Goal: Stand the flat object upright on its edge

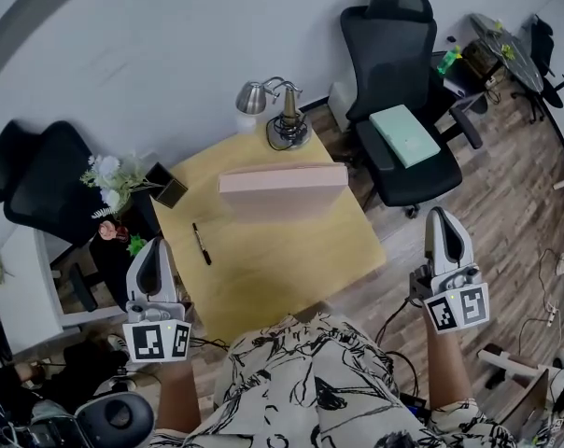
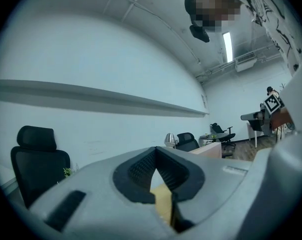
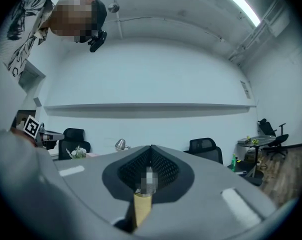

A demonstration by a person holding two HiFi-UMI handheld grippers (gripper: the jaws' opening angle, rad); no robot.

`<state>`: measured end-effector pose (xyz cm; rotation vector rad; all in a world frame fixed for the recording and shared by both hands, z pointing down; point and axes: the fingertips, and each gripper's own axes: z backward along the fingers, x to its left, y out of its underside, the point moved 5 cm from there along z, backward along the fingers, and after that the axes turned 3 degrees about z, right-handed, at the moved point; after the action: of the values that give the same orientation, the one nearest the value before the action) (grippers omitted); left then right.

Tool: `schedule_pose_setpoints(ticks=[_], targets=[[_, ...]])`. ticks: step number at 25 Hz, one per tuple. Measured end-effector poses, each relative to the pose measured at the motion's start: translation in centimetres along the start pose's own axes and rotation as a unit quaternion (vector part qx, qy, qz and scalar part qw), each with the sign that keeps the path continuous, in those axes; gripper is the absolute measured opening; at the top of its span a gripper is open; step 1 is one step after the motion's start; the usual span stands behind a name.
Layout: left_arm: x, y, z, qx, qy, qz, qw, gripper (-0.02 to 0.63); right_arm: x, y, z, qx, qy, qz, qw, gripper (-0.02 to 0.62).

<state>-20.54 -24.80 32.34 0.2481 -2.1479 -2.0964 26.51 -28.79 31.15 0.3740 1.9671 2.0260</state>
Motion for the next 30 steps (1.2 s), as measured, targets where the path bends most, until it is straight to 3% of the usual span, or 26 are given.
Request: schedule_pose_setpoints(ticks=[19,30], targets=[[0.7,-1.2,2.3,-0.002,-0.043,-0.001,0.9991,0.003,-0.7,-0.8,1.6,-0.014,0.013,0.016,1.000,0.005],[1.2,-1.2,4.4,-0.001,-0.074,0.000,0.9972,0.003,0.5,-0.8,0.4,-0.016,-0.014,0.017,1.000,0.005]])
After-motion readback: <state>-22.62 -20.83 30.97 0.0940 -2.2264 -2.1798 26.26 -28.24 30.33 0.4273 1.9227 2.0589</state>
